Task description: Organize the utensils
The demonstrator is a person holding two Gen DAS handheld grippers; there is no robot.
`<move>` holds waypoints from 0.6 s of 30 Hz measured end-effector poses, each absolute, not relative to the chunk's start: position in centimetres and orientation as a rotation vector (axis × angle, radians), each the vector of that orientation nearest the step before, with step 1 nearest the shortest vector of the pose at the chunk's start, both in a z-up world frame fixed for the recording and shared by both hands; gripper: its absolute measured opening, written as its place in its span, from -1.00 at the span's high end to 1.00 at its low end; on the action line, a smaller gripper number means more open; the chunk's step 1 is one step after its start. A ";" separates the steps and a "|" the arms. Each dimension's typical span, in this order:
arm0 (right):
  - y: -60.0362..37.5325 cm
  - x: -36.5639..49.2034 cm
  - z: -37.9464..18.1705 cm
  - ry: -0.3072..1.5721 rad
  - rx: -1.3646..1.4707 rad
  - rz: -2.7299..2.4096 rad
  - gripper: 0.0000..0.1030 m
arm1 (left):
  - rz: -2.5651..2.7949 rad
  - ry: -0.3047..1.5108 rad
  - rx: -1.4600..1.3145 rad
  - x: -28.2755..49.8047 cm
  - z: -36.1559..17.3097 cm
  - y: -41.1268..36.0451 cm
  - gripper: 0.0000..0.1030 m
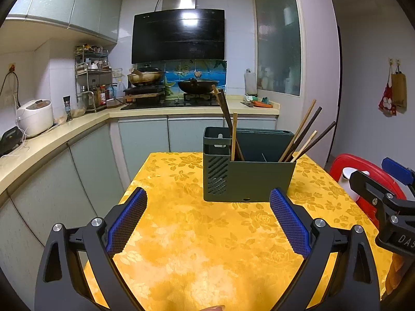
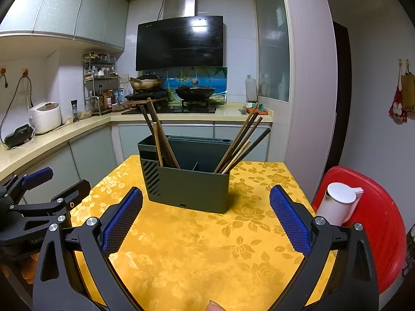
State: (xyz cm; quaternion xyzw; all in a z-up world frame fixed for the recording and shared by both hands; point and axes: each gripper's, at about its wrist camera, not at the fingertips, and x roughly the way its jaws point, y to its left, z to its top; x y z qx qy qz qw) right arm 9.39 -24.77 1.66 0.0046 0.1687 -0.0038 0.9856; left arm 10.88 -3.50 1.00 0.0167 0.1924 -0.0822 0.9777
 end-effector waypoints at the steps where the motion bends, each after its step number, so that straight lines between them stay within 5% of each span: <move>1: -24.8 9.3 1.5 0.338 0.013 -0.006 -0.87 | -0.165 0.387 0.034 10.8 0.9 -3.5 -0.79; 18: -24.0 8.6 0.8 0.329 0.047 0.023 -0.87 | -0.143 0.324 0.041 8.6 0.8 -2.8 -0.85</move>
